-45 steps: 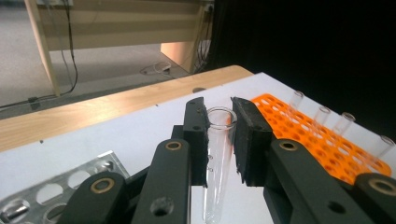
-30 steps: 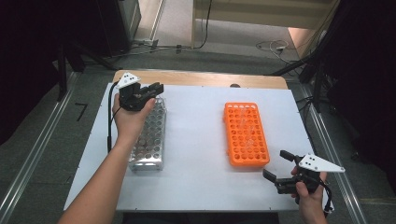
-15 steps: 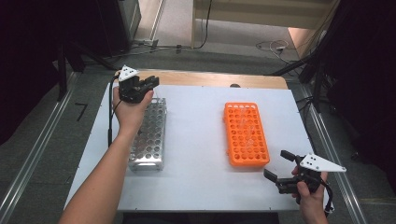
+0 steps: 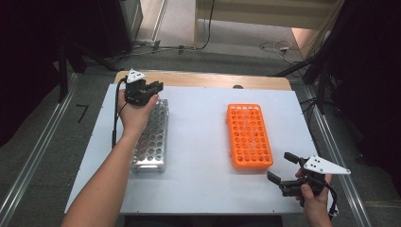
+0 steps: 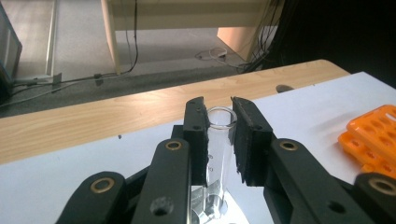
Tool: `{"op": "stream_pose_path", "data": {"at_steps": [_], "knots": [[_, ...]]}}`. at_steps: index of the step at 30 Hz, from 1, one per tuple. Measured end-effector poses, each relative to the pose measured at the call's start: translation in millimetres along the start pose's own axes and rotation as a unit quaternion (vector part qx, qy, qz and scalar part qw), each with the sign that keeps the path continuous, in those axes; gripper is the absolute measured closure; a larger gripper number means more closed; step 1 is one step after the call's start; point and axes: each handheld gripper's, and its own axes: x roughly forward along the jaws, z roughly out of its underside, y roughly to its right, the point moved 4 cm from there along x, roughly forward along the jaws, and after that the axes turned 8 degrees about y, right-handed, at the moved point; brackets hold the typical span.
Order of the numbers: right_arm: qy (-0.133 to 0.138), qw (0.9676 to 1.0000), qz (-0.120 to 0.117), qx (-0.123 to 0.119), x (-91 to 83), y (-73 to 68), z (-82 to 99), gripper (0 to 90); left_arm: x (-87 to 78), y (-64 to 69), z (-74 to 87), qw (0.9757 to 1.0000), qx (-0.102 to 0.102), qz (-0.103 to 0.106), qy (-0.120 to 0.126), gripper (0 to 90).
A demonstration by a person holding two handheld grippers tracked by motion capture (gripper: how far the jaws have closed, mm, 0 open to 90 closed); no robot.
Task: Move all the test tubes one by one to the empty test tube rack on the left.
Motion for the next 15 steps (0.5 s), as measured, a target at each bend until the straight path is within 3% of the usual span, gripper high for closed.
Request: {"op": "stream_pose_path", "data": {"at_steps": [8, 15], "knots": [[0.000, 1.0000, 0.000, 0.000, -0.1, 0.3, 0.0, 0.0, 5.3, 0.1, 8.3, 0.9996, -0.005, -0.003, -0.026, 75.3], [0.000, 1.0000, 0.001, 0.000, 0.0, 0.4, 0.0, 0.0, 6.3, 1.0, 9.1, 0.9993, -0.012, -0.004, -0.034, 75.1]]}}
